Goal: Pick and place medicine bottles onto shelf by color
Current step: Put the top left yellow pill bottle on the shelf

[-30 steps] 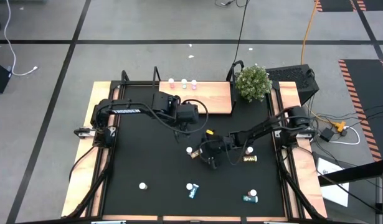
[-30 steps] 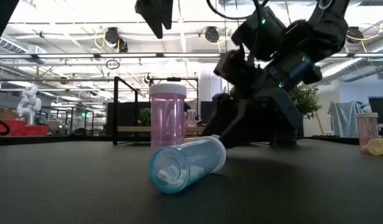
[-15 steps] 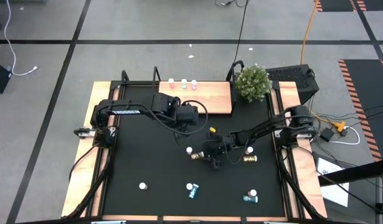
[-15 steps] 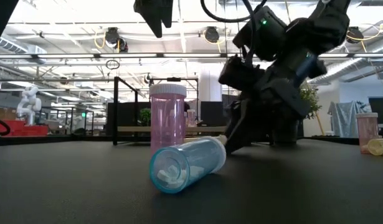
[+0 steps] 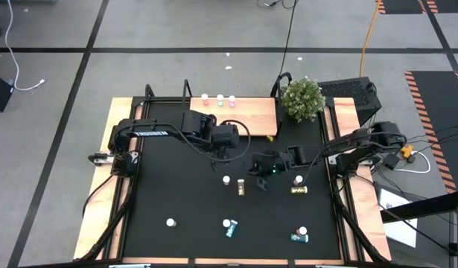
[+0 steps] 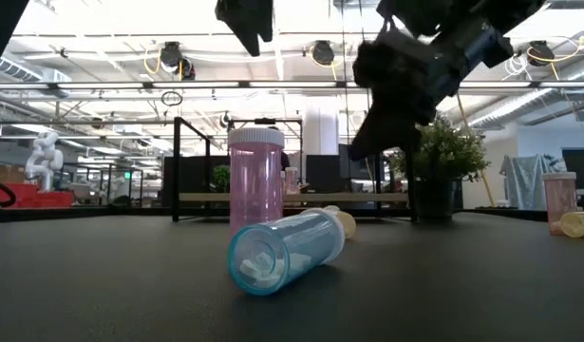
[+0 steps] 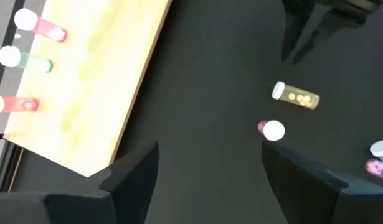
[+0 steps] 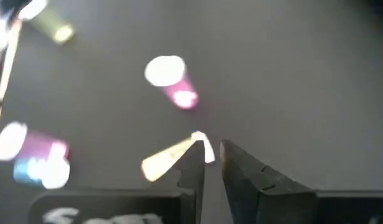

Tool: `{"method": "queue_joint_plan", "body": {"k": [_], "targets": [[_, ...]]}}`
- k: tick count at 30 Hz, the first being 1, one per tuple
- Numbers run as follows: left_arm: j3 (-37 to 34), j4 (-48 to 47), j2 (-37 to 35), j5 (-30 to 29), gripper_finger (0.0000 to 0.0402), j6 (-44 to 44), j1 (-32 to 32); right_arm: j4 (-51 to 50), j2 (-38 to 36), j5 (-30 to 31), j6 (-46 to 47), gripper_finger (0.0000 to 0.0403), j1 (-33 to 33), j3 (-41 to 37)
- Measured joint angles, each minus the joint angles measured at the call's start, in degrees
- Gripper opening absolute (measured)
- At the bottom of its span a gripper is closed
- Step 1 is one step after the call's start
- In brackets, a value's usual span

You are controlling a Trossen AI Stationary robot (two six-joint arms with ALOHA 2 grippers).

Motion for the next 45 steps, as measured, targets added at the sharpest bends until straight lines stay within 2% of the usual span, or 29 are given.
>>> {"method": "queue_joint_plan", "body": {"k": [4, 7, 10, 15, 18, 21, 26, 36, 45], "targets": [[0.00, 0.21, 0.00, -0.23, 0.0285, 0.19, 0.00, 0.92, 0.79, 0.06, 6.50, 0.0089, 1.37, 0.00], [0.00, 1.00, 0.00, -0.23, 0.0285, 2.43, 0.40, 4.26, 3.52, 0.64, 6.00, 0.0144, 3.07, 0.00], [0.00, 1.03, 0.00, -0.25, 0.0285, 5.01, 1.57, 10.08, 8.11, 4.48, 5.64, 0.0207, 3.95, 0.00], [0.00, 0.87, 0.00, -0.27, 0.0285, 5.06, 3.51, 14.44, 15.88, 3.10, 9.27, 0.0301, 4.75, 0.51], [0.00, 0.81, 0.00, -0.25, 0.0285, 5.87, 4.04, 15.43, 18.73, 3.87, 9.96, 0.0335, 6.22, 1.60], [0.00, 0.59, 0.00, 0.76, 0.0285, 7.88, 4.55, 15.87, 20.91, 6.26, 10.14, 0.0347, 7.48, 2.37], [0.00, 0.55, 0.00, 1.19, 0.0285, 9.99, 5.02, 11.68, 21.87, 9.14, 10.17, 0.0323, 8.50, 2.75], [0.00, -1.83, 0.00, 1.17, 0.0285, 12.40, 5.13, -0.70, 16.54, 8.67, 10.14, 0.0189, 8.86, 2.64], [0.00, -1.78, 0.00, 0.72, 0.0285, 12.86, 5.14, -10.83, 11.90, 8.37, 9.00, 0.0120, 8.64, 2.47]]}}
